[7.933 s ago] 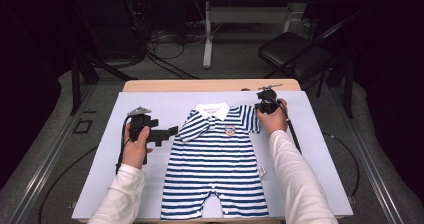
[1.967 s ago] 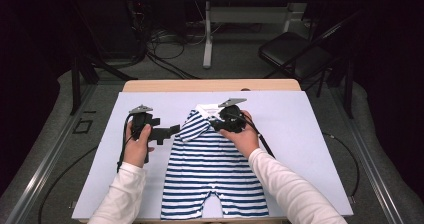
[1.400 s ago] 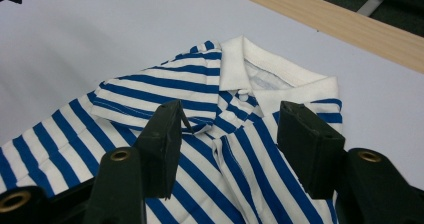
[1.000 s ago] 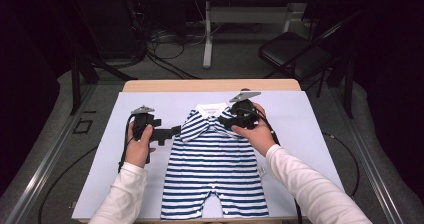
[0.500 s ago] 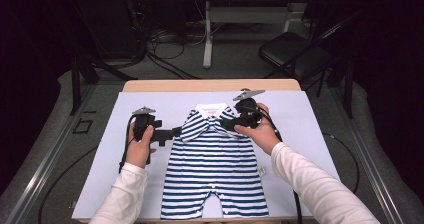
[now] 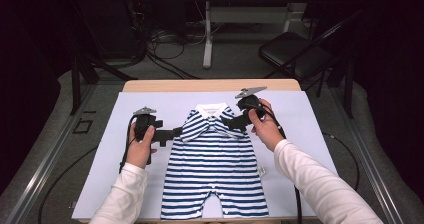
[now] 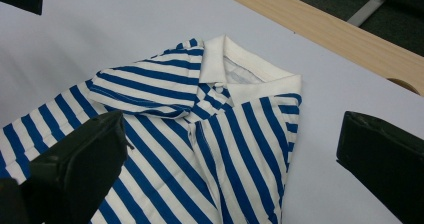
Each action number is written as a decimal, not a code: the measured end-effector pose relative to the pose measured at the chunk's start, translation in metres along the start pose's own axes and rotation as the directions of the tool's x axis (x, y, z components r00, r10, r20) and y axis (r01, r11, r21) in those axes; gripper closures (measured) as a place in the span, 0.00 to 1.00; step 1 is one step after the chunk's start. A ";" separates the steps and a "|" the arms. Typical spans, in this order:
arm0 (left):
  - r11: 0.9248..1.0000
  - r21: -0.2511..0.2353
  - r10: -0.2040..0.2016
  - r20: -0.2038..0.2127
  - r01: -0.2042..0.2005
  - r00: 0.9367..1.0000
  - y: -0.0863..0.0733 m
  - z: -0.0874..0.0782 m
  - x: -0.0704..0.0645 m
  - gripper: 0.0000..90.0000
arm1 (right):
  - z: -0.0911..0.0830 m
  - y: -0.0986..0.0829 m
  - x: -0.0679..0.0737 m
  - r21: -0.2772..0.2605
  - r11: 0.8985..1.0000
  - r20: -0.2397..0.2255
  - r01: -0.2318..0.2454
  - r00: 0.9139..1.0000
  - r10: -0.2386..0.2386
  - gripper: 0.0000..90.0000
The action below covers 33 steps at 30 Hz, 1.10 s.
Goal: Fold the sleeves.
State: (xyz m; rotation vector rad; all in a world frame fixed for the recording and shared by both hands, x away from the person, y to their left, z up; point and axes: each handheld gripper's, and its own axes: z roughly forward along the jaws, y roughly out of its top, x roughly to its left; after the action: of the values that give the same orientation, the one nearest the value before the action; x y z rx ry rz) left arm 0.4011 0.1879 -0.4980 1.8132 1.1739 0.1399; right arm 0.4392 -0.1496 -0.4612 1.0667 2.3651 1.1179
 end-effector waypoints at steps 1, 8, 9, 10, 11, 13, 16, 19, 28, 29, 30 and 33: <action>1.000 0.002 0.001 -0.002 -0.001 1.000 0.000 0.000 0.000 0.01 | 0.000 0.001 0.000 -0.001 1.000 0.002 0.002 1.000 -0.002 0.00; 1.000 0.005 0.003 0.010 -0.003 1.000 0.006 0.006 0.003 0.01 | 0.006 0.004 -0.007 0.028 1.000 0.007 0.011 1.000 -0.011 0.00; 1.000 0.010 0.005 0.009 -0.005 1.000 0.007 0.007 0.003 0.01 | 0.007 0.005 -0.008 0.030 1.000 0.008 0.007 1.000 -0.007 0.00; 1.000 0.014 0.005 0.011 -0.006 1.000 0.008 0.008 0.004 0.01 | 0.007 0.006 -0.009 0.036 0.999 0.013 0.010 1.000 -0.011 0.00; 1.000 0.020 0.007 0.012 -0.007 1.000 0.009 0.009 0.004 0.01 | 0.008 0.008 -0.009 0.039 0.999 0.017 0.013 1.000 -0.014 0.00; 1.000 0.027 0.016 0.017 -0.016 1.000 0.012 0.010 0.005 0.01 | 0.008 0.010 -0.011 0.042 0.999 0.020 0.008 1.000 -0.009 0.00; 1.000 0.031 0.004 0.021 -0.005 1.000 0.018 0.012 0.008 0.01 | 0.009 0.014 -0.014 0.051 0.999 0.027 0.015 0.999 -0.016 0.00; 0.999 0.035 0.012 0.020 -0.013 1.000 0.023 0.014 0.010 0.01 | 0.010 0.018 -0.017 0.059 0.998 0.025 0.012 1.000 -0.014 0.00; 0.997 0.070 0.044 0.000 -0.043 0.999 0.039 0.026 0.013 0.01 | 0.013 0.026 -0.029 0.086 0.996 0.037 -0.014 0.999 0.011 0.00; 0.996 0.070 0.047 0.002 -0.047 0.999 0.041 0.027 0.013 0.01 | 0.014 0.027 -0.031 0.093 0.996 0.037 -0.012 0.999 0.009 0.00; 0.996 0.074 0.047 0.002 -0.047 0.999 0.043 0.029 0.013 0.01 | 0.015 0.028 -0.032 0.099 0.995 0.042 -0.009 0.999 0.005 0.00; 0.995 0.078 0.057 -0.008 -0.056 0.998 0.049 0.033 0.012 0.01 | 0.016 0.031 -0.036 0.091 0.995 0.047 -0.031 0.999 0.026 0.00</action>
State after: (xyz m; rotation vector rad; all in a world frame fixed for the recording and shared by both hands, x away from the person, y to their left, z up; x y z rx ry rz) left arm 0.4570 0.1710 -0.4838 1.9162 1.1495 0.1376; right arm 0.4877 -0.1551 -0.4496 1.1478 2.3926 0.9922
